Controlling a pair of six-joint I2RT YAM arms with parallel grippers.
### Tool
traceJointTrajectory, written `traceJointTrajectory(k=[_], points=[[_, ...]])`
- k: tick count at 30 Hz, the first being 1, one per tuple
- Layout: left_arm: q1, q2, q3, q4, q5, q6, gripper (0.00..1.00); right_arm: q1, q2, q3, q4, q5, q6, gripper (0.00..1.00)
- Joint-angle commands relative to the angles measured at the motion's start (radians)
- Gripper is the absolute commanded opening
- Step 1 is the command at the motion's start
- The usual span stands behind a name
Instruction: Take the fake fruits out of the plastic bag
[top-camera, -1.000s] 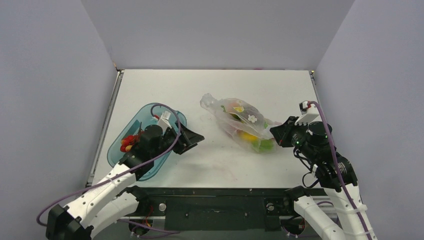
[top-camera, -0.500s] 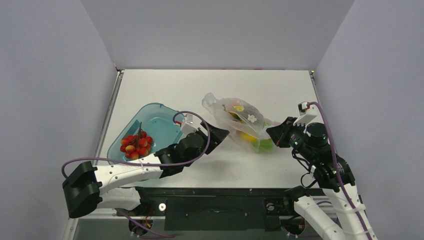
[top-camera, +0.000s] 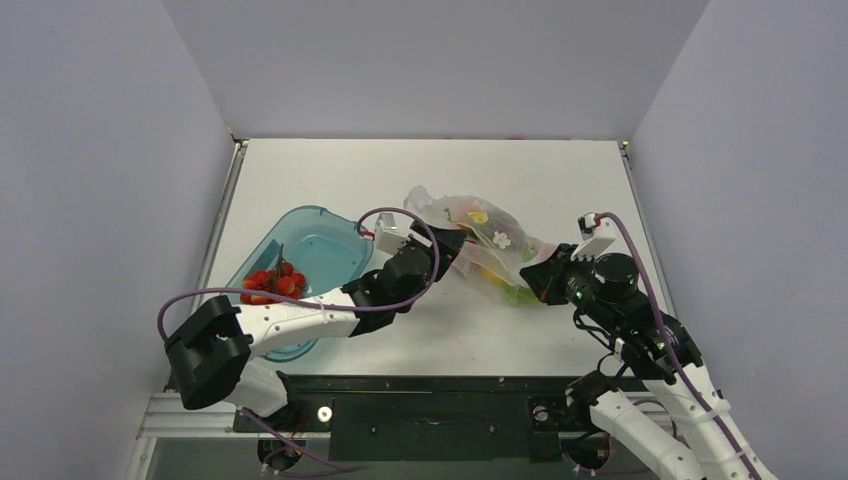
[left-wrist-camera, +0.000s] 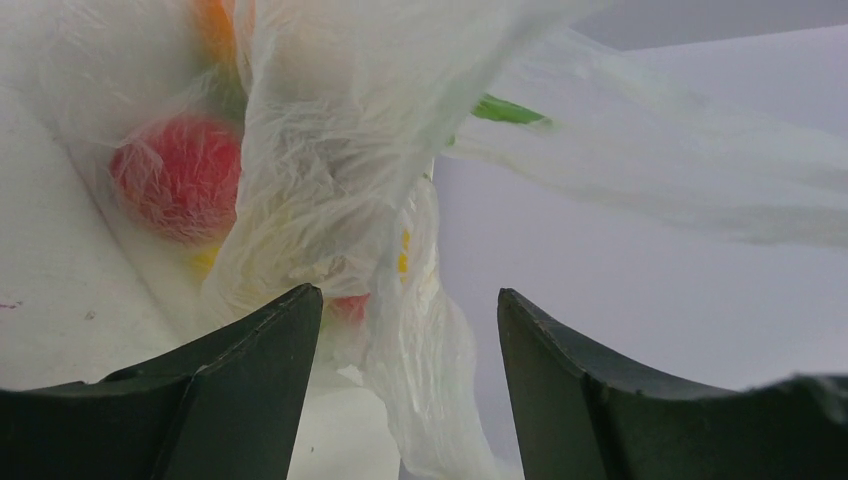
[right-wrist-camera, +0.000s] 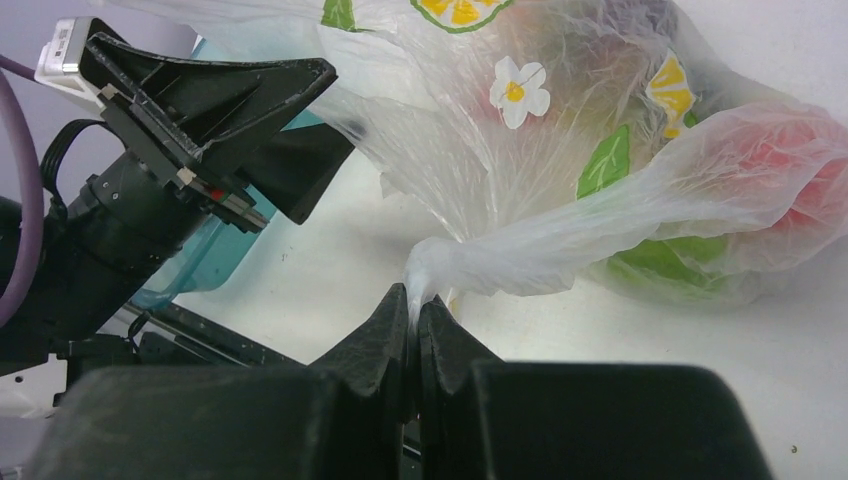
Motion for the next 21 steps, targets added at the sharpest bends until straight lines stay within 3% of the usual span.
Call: traceJointTrajectory(k=[1, 7, 11, 16, 19, 21], points=[[0.022, 0.024, 0.038, -0.005, 0.028, -0.099, 0.62, 0.024, -0.009, -0.017, 0.052, 0.043, 0.024, 0.0], [0.026, 0.06, 0.051, -0.012, 0.038, -0.136, 0.49, 0.039, -0.016, -0.03, 0.064, 0.053, 0.04, 0.0], [0.046, 0.076, 0.036, -0.005, 0.072, -0.147, 0.27, 0.054, -0.019, -0.028, 0.059, 0.053, 0.038, 0.0], [0.088, 0.054, -0.032, 0.076, 0.189, -0.026, 0.15, 0.08, -0.019, -0.032, 0.008, 0.1, 0.006, 0.0], [0.108, 0.042, -0.095, 0.154, 0.292, 0.04, 0.0, 0.108, -0.038, -0.062, -0.019, 0.137, 0.014, 0.0], [0.116, 0.029, -0.145, 0.221, 0.326, 0.063, 0.0, 0.118, -0.056, -0.103, -0.017, 0.141, 0.045, 0.01]])
